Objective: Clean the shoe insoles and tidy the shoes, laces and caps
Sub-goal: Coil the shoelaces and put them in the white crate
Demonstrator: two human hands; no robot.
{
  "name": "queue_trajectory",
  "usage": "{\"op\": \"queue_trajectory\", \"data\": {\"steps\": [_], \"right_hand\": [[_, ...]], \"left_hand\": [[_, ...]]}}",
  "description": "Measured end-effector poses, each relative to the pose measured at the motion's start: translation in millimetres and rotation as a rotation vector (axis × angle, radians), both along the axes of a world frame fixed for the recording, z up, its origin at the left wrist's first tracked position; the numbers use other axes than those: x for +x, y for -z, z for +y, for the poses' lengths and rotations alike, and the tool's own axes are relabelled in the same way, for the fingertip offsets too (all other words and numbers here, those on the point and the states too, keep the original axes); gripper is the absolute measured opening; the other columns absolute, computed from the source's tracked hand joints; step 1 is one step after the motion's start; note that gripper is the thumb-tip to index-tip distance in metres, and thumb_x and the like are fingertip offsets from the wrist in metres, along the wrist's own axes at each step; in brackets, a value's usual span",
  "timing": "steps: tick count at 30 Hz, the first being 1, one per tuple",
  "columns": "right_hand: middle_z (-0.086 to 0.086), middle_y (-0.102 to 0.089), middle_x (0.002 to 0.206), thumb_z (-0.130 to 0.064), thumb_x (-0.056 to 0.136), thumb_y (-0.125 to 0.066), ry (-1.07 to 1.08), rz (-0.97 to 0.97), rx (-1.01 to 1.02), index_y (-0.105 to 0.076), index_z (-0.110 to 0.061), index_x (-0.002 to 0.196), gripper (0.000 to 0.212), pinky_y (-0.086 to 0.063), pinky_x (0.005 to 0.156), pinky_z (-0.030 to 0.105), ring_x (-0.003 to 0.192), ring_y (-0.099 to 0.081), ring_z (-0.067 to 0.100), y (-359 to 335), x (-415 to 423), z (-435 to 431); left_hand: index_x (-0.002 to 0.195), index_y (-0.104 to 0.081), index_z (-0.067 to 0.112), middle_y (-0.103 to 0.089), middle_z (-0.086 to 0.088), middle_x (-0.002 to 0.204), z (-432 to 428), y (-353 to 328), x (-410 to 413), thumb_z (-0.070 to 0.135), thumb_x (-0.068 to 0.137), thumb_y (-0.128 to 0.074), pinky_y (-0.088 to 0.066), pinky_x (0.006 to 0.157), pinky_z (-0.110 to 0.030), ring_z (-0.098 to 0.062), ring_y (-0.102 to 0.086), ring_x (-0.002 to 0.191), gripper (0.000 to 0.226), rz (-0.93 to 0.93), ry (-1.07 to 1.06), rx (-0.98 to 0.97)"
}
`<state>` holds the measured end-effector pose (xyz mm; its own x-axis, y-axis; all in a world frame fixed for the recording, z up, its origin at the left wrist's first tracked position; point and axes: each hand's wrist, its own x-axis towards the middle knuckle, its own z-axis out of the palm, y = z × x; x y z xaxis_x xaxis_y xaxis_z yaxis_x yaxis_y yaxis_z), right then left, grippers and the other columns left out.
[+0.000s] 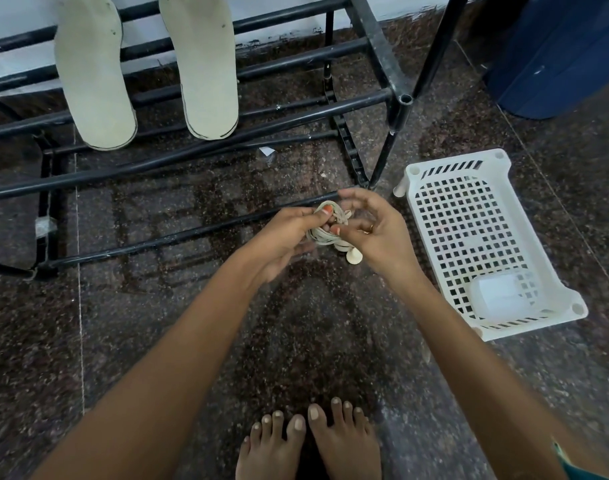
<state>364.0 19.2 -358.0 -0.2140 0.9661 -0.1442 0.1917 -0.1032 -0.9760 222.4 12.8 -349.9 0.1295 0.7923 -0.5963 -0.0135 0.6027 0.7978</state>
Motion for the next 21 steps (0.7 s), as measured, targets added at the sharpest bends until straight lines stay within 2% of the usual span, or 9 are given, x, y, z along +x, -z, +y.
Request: {"op": "queue_trajectory", "data": {"steps": [3, 6, 10, 12, 13, 15, 17, 21], "right_hand": [[-0.004, -0.063, 0.099, -0.003, 0.077, -0.069, 0.025, -0.027, 0.092, -0.063, -0.033, 0.091, 0.034, -0.053, 0.07, 0.021, 0.074, -0.062, 0.001, -1, 5, -3], [-0.002, -0.067, 0.088, -0.004, 0.078, -0.067, 0.134, 0.016, 0.112, -0.067, -0.023, 0.084, 0.02, -0.053, 0.071, 0.022, 0.077, -0.064, 0.007, -1, 15, -1], [-0.004, -0.067, 0.077, -0.004, 0.08, -0.065, 0.188, -0.048, 0.08, -0.066, -0.017, 0.077, 0.013, -0.054, 0.068, 0.021, 0.071, -0.064, 0.005, 2, 26, 3], [0.0, -0.068, 0.079, -0.006, 0.082, -0.063, 0.217, -0.029, 0.03, -0.064, -0.013, 0.077, 0.009, -0.056, 0.068, 0.028, 0.073, -0.066, 0.014, 5, 32, 5], [0.003, -0.068, 0.079, -0.007, 0.083, -0.062, 0.234, 0.001, -0.001, -0.063, -0.012, 0.077, 0.008, -0.057, 0.066, 0.028, 0.073, -0.066, 0.017, 5, 35, 6], [0.002, -0.068, 0.075, -0.008, 0.085, -0.061, 0.271, 0.076, -0.064, -0.061, -0.01, 0.076, 0.009, -0.056, 0.06, 0.022, 0.067, -0.066, 0.012, 5, 40, 7], [-0.003, -0.069, 0.068, -0.008, 0.085, -0.06, 0.303, 0.166, -0.114, -0.06, -0.008, 0.077, 0.008, -0.055, 0.059, 0.019, 0.064, -0.066, 0.008, 5, 46, 7], [0.0, -0.07, 0.07, -0.009, 0.083, -0.062, 0.353, 0.216, -0.174, -0.062, -0.006, 0.078, 0.006, -0.057, 0.065, 0.024, 0.069, -0.068, 0.014, 9, 66, 7]], "left_hand": [[0.086, -0.064, 0.018, -0.065, 0.005, 0.084, 3, -1, 5, 0.023, 0.096, -0.048, -0.042, 0.076, -0.024, -0.009, -0.056, 0.085, 0.02, 0.038, 0.054, 0.029], [0.1, -0.062, 0.012, -0.064, 0.001, 0.096, 5, -2, 12, 0.02, 0.098, -0.044, -0.043, 0.081, -0.024, -0.011, -0.056, 0.092, 0.02, 0.013, 0.138, 0.008], [0.103, -0.061, 0.01, -0.065, 0.004, 0.091, 5, -4, 22, 0.018, 0.096, -0.047, -0.047, 0.07, -0.012, 0.001, -0.06, 0.08, 0.018, 0.004, 0.226, 0.046], [0.103, -0.06, 0.011, -0.064, 0.009, 0.08, 6, -7, 26, 0.013, 0.094, -0.051, -0.043, 0.06, -0.006, 0.008, -0.059, 0.065, 0.013, 0.059, 0.289, 0.123], [0.103, -0.06, 0.013, -0.063, 0.009, 0.08, 8, -7, 28, 0.011, 0.094, -0.053, -0.043, 0.059, -0.006, 0.009, -0.058, 0.064, 0.012, 0.112, 0.319, 0.161], [0.105, -0.061, 0.015, -0.065, 0.004, 0.091, 10, -4, 32, 0.009, 0.092, -0.056, -0.045, 0.071, -0.014, 0.0, -0.058, 0.077, 0.016, 0.204, 0.346, 0.215], [0.106, -0.058, 0.016, -0.063, 0.001, 0.099, 13, -1, 40, 0.004, 0.088, -0.06, -0.047, 0.078, -0.02, -0.007, -0.057, 0.083, 0.022, 0.228, 0.277, 0.254], [0.101, -0.051, 0.016, -0.061, 0.003, 0.09, 16, 7, 59, -0.003, 0.079, -0.068, -0.051, 0.067, -0.014, -0.006, -0.059, 0.076, 0.034, 0.127, 0.034, 0.262]]}}
